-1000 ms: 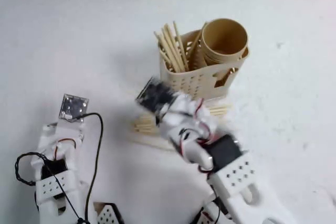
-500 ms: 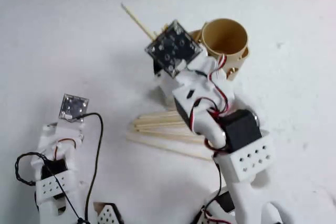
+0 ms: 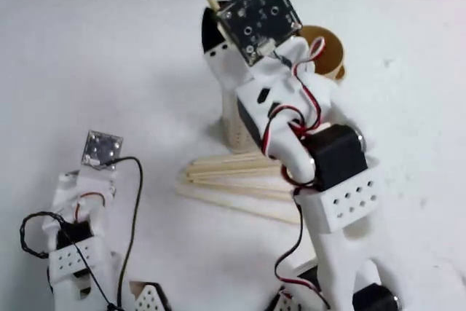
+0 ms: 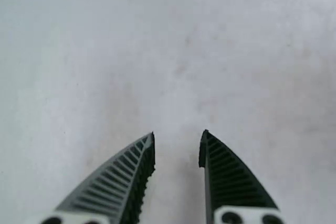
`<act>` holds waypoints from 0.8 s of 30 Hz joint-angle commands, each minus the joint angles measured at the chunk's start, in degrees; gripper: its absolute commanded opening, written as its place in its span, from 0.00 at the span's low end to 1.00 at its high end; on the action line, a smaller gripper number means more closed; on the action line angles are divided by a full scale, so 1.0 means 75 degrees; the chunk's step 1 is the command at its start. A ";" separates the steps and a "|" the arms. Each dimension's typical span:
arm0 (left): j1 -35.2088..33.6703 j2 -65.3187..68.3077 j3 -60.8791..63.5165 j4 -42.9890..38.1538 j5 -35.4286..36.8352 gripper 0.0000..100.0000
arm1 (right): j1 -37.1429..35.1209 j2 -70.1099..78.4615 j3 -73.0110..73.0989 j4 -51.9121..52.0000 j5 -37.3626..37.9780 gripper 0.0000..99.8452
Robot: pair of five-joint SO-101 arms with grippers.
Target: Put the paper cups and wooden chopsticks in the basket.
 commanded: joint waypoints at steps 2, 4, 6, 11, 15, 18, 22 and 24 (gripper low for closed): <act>0.0111 -0.0088 -0.0023 -0.0152 0.0035 0.15 | 0.0053 0.0229 -0.1207 -0.0287 -0.0070 0.02; 0.0111 -0.0088 -0.0023 -0.0152 0.0035 0.15 | 0.0041 0.0428 -0.1629 -0.0287 -0.0070 0.02; 0.0111 -0.0088 -0.0023 -0.0152 0.0035 0.15 | 0.0053 0.0651 -0.2075 -0.0299 -0.0070 0.02; 0.0111 -0.0088 -0.0023 -0.0152 0.0035 0.15 | 0.0053 0.1119 -0.2403 -0.0240 -0.0070 0.02; 0.0111 -0.0088 -0.0023 -0.0152 0.0035 0.15 | 0.0076 0.1471 -0.2403 -0.0240 -0.0328 0.02; 0.0111 -0.0088 -0.0023 -0.0152 0.0035 0.15 | 0.0486 0.1541 -0.2403 -0.0264 -0.1313 0.02; 0.0111 -0.0088 -0.0023 -0.0152 0.0035 0.15 | 0.1190 0.1577 -0.2356 0.0076 -0.2086 0.02; 0.0111 -0.0088 -0.0023 -0.0152 0.0035 0.15 | 0.1389 0.1600 -0.2168 0.0604 -0.2133 0.02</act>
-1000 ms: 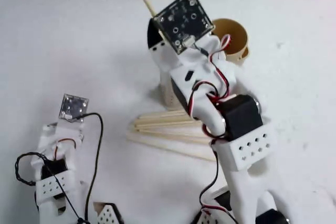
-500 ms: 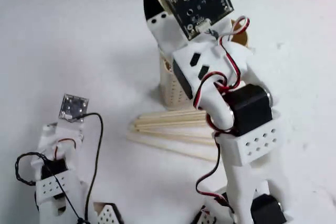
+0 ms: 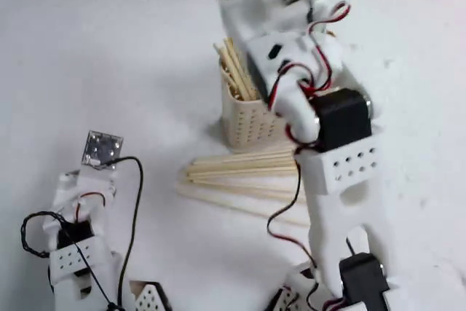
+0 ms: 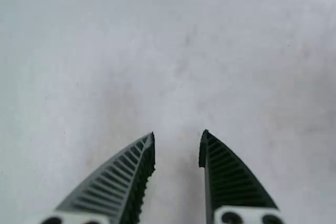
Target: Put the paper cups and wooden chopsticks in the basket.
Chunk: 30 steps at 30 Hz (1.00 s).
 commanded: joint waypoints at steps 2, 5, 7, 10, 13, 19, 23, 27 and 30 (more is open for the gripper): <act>0.0111 -0.0088 -0.0023 -0.0152 0.0035 0.15 | 0.0475 -0.0064 0.0234 0.0557 -0.0363 0.02; 0.0111 -0.0088 -0.0023 -0.0152 0.0035 0.15 | 0.0486 -0.0111 0.0879 -0.0100 -0.0539 0.02; 0.0111 -0.0088 -0.0023 -0.0152 0.0035 0.15 | 0.0428 -0.0264 0.1301 -0.0615 -0.0539 0.02; 0.0111 -0.0088 -0.0023 -0.0152 0.0035 0.15 | 0.0404 -0.0615 0.2168 -0.1412 -0.0539 0.02; 0.0111 -0.0088 -0.0023 -0.0152 0.0035 0.15 | 0.0428 -0.1119 0.3305 -0.2163 -0.0481 0.02; 0.0111 -0.0088 -0.0023 -0.0152 0.0035 0.15 | 0.0428 -0.2034 0.4185 -0.3323 -0.0516 0.02; 0.0111 -0.0088 -0.0023 -0.0152 0.0035 0.15 | 0.0416 -0.1975 0.3247 -0.3007 -0.0539 0.02; 0.0111 -0.0088 -0.0023 -0.0152 0.0035 0.15 | 0.0428 -0.1553 0.2930 -0.2737 -0.0551 0.02; 0.0111 -0.0088 -0.0023 -0.0152 0.0035 0.15 | 0.0486 -0.1096 0.2930 -0.2749 -0.0668 0.02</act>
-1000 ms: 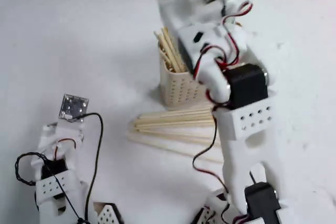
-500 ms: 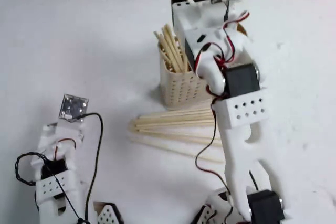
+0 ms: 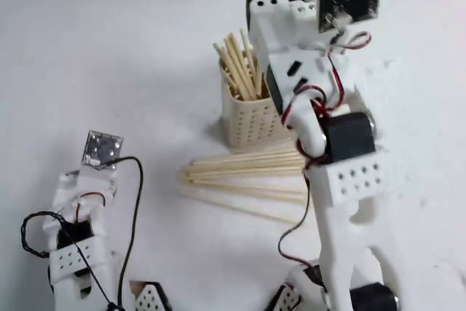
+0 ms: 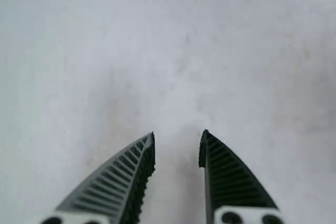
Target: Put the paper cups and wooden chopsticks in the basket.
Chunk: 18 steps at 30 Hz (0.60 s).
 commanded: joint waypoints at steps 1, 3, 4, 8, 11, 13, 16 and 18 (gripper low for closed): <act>0.0111 -0.0088 -0.0023 -0.0152 0.0035 0.15 | 0.0111 0.0369 -0.0352 0.0006 -0.0316 0.02; 0.0111 -0.0088 -0.0023 -0.0152 0.0035 0.15 | 0.0193 0.0615 -0.0352 0.0006 -0.0469 0.02; 0.0111 -0.0088 -0.0023 -0.0152 0.0035 0.15 | 0.0229 0.0709 -0.0352 0.0006 -0.0516 0.02; 0.0111 -0.0088 -0.0023 -0.0152 0.0035 0.15 | 0.0264 0.0897 0.0023 0.0006 -0.0527 0.02; 0.0111 -0.0088 -0.0023 -0.0152 0.0035 0.15 | 0.0182 0.0768 0.0821 -0.0217 -0.0527 0.02; 0.0111 -0.0088 -0.0023 -0.0152 0.0035 0.15 | 0.0182 0.0475 0.1524 -0.0580 -0.0539 0.02; 0.0111 -0.0088 -0.0023 -0.0152 0.0035 0.15 | 0.0076 -0.0135 0.2837 -0.1073 -0.0481 0.02; 0.0111 -0.0088 -0.0023 -0.0152 0.0035 0.15 | 0.0064 -0.0533 0.3716 -0.1448 -0.0469 0.02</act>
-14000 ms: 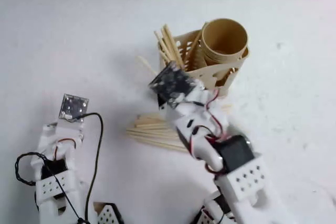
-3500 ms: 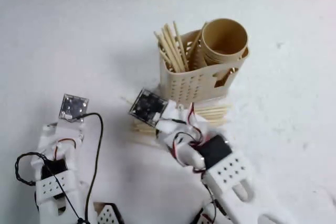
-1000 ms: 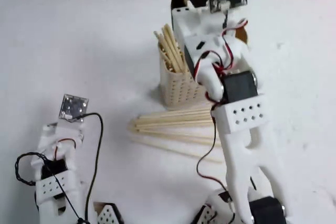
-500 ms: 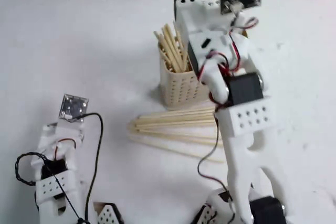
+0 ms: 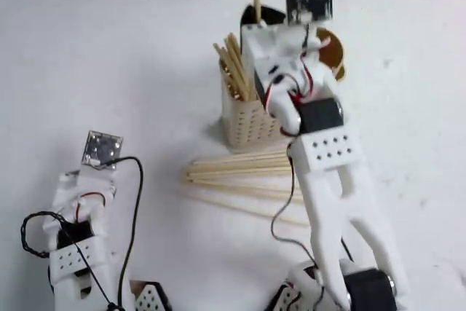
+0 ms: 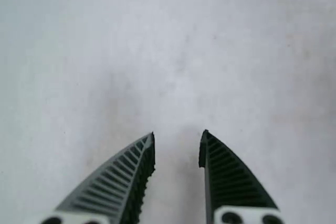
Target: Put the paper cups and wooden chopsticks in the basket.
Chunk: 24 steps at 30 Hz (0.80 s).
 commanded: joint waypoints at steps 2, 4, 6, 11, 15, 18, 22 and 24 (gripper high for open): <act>0.0111 -0.0088 -0.0023 -0.0152 0.0035 0.15 | -0.0100 -0.1061 0.1641 -0.0979 0.0000 0.02; 0.0111 -0.0088 -0.0023 -0.0152 0.0035 0.15 | -0.0135 -0.1295 0.2192 -0.1307 0.0000 0.02; 0.0111 -0.0088 -0.0023 -0.0152 0.0035 0.15 | -0.0205 -0.1401 0.2497 -0.1366 0.0000 0.02; 0.0111 -0.0088 -0.0023 -0.0152 0.0035 0.15 | -0.0275 -0.1495 0.2532 -0.0287 0.0012 0.10; 0.0111 -0.0088 -0.0023 -0.0152 0.0035 0.15 | -0.0275 -0.2104 0.2532 0.0592 0.0188 0.24; 0.0111 -0.0088 -0.0023 -0.0152 0.0035 0.15 | -0.0275 -0.3018 0.2532 0.1248 0.1067 0.23; 0.0111 -0.0088 -0.0023 -0.0152 0.0035 0.15 | -0.0275 -0.4331 0.2520 0.1893 0.2180 0.17; 0.0111 -0.0088 -0.0023 -0.0152 0.0035 0.15 | -0.0275 -0.4800 0.2426 0.2256 0.2485 0.13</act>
